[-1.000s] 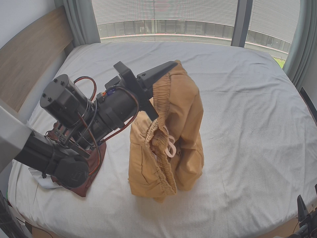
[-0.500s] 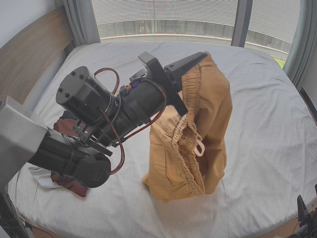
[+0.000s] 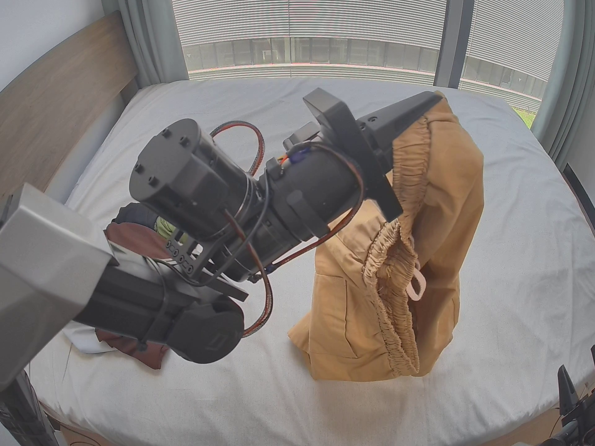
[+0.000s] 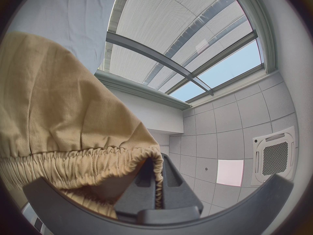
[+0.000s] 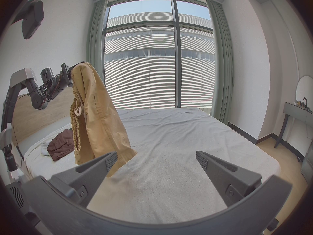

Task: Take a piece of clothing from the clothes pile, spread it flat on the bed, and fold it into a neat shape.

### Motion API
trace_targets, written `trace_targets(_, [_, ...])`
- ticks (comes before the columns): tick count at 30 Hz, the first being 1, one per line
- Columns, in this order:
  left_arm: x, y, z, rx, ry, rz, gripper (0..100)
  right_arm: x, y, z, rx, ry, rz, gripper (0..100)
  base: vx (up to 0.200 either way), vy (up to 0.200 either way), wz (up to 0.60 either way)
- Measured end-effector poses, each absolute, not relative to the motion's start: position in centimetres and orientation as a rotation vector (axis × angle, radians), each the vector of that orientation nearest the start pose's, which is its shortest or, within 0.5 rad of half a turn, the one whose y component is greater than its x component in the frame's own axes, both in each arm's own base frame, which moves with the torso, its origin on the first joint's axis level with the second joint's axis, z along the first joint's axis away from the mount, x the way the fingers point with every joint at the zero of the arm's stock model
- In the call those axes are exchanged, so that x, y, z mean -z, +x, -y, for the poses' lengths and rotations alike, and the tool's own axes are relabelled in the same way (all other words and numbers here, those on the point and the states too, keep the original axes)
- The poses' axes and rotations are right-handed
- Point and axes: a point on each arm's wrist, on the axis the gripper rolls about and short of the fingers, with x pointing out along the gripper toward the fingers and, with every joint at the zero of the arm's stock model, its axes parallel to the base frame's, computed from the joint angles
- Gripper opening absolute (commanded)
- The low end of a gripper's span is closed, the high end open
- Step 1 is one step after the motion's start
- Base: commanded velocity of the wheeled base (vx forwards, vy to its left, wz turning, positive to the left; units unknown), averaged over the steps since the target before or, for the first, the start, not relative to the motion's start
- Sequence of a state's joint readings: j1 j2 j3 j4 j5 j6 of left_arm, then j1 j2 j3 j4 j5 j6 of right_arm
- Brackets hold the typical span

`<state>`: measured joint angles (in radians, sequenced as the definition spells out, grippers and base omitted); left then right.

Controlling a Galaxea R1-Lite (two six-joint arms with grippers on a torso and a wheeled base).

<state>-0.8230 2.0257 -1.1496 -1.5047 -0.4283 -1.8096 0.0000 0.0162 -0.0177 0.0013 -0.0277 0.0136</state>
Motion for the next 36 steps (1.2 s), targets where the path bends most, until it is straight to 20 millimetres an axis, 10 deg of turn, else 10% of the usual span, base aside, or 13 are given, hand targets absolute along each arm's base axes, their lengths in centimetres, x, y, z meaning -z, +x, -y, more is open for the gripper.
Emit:
trace_targets(11, [-23.0, 27.1, 29.2, 1.401, -1.590, -0.540, 0, -8.1, -2.3, 0.1, 0.028, 0.014, 0.000, 100, 0.000, 0.000, 0.00])
trace_targets(36, [-16.7, 34.0, 19.4, 0.992, -1.324, -0.290, 0, -8.0, -2.3, 0.1, 0.028, 0.011, -0.002, 100, 0.000, 0.000, 0.00])
